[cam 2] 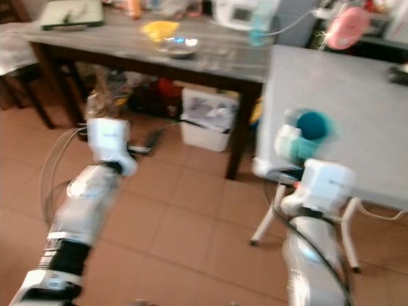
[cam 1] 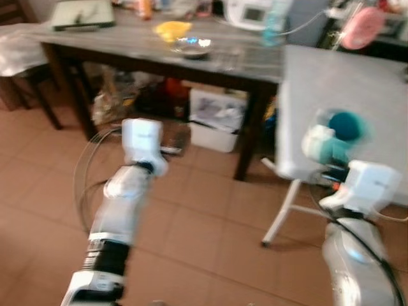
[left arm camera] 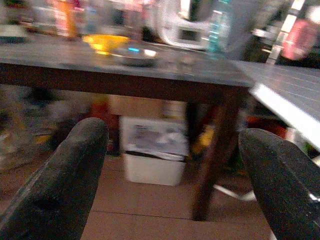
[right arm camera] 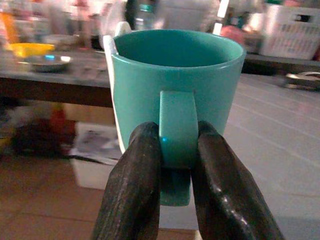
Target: Setting the table
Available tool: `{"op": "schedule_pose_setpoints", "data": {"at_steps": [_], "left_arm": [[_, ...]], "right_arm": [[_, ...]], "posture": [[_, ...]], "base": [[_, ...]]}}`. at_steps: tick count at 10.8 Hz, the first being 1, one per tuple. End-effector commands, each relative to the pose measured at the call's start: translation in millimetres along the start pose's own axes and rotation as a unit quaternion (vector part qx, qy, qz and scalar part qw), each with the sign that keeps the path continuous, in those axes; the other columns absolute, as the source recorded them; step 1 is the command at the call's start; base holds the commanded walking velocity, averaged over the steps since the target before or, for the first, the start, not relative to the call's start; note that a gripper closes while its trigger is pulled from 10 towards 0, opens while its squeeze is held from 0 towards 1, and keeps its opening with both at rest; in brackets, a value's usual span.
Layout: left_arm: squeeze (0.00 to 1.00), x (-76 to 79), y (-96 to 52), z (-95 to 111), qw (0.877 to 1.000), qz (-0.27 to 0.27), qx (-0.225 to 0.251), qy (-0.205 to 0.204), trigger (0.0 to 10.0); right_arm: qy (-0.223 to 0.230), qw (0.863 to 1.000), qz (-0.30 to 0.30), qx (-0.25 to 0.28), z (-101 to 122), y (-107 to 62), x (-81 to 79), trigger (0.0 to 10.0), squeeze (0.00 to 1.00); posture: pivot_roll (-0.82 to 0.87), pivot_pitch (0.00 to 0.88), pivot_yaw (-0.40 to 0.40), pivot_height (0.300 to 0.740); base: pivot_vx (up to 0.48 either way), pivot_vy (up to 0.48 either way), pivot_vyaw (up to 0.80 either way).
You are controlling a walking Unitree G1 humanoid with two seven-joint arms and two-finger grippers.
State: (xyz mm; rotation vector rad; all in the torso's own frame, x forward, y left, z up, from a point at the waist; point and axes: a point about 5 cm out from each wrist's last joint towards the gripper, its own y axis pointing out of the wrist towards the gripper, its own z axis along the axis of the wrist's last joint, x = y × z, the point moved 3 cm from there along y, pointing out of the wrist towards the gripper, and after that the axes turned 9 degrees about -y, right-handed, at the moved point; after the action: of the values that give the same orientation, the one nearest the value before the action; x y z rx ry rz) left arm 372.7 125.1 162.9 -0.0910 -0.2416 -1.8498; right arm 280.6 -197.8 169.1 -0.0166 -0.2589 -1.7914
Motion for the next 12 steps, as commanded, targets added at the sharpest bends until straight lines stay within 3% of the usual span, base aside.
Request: {"op": "schedule_pose_setpoints", "data": {"at_steps": [1,2,6,12], "left_arm": [[0.00,12.3,3.0,-2,1.000,-0.015,0.001,-0.007,10.0],[0.00,12.2,2.5,2,1.000,-0.015,0.014,0.003,10.0],[0.00,23.5,0.1,4,0.998,-0.053,0.022,-0.019,10.0],[0.00,30.0,-1.0,3,0.997,-0.073,0.021,-0.030,10.0]], "right_arm": [[-0.012,1.000,-0.017,0.010,5,0.1,11.1,10.0,0.00],[-0.013,1.000,-0.017,0.011,5,0.1,11.0,10.0,0.00],[-0.018,1.000,-0.016,0.012,4,0.1,11.9,10.0,0.00],[-0.026,0.999,-0.012,0.015,4,-0.9,10.3,10.0,0.00]], "posture": [[0.12,0.117,-0.038,0.740],[0.12,0.117,-0.040,0.740],[0.12,0.110,-0.038,0.740],[0.12,0.109,-0.036,0.740]], "base": [[0.000,0.255,0.00],[0.000,0.000,0.00],[0.000,0.000,0.00],[0.301,0.000,0.00]]}}
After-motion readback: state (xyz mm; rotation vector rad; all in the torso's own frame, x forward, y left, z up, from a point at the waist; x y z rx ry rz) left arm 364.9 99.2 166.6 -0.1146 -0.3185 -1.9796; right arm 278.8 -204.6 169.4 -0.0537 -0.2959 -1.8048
